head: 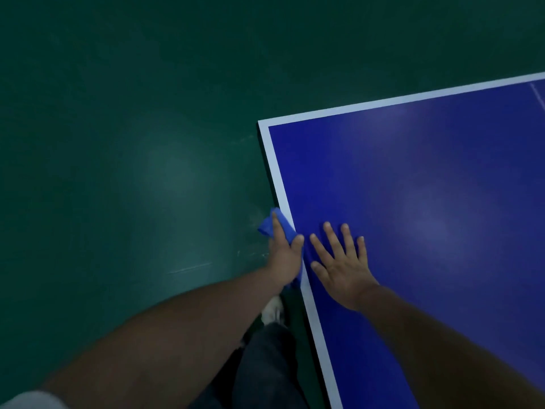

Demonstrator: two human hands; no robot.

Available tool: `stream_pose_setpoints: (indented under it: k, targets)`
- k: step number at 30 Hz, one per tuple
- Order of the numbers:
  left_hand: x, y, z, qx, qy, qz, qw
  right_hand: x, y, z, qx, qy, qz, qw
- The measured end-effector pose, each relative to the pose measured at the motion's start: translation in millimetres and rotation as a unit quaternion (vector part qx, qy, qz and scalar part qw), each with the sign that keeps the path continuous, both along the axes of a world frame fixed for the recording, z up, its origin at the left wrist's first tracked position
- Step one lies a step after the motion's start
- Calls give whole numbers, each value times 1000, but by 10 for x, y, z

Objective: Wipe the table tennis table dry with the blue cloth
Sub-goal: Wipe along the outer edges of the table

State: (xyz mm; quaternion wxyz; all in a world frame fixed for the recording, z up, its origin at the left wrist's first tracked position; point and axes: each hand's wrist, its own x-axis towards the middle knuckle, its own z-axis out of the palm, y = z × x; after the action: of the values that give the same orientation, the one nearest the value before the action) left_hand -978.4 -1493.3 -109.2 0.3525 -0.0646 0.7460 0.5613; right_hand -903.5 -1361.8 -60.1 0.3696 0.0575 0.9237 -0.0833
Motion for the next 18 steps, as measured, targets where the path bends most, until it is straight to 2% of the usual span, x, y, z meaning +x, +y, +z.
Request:
stream_pose_setpoints:
  k: [6,9,13,18]
  targets:
    - [-1012,106,213,-36,-40,0,999,9,-11,-5,9,2,-3,1000]
    - [-1282,136,256,-50,-16,0,999,21,-2,-36,17,4,-4,1000]
    - [-757,129,267,-43,45,26,998,97,10,-60,64,7,-9,998]
    - [100,-86,359,-11,-39,-5,999,94,34,6,63,65,12,996]
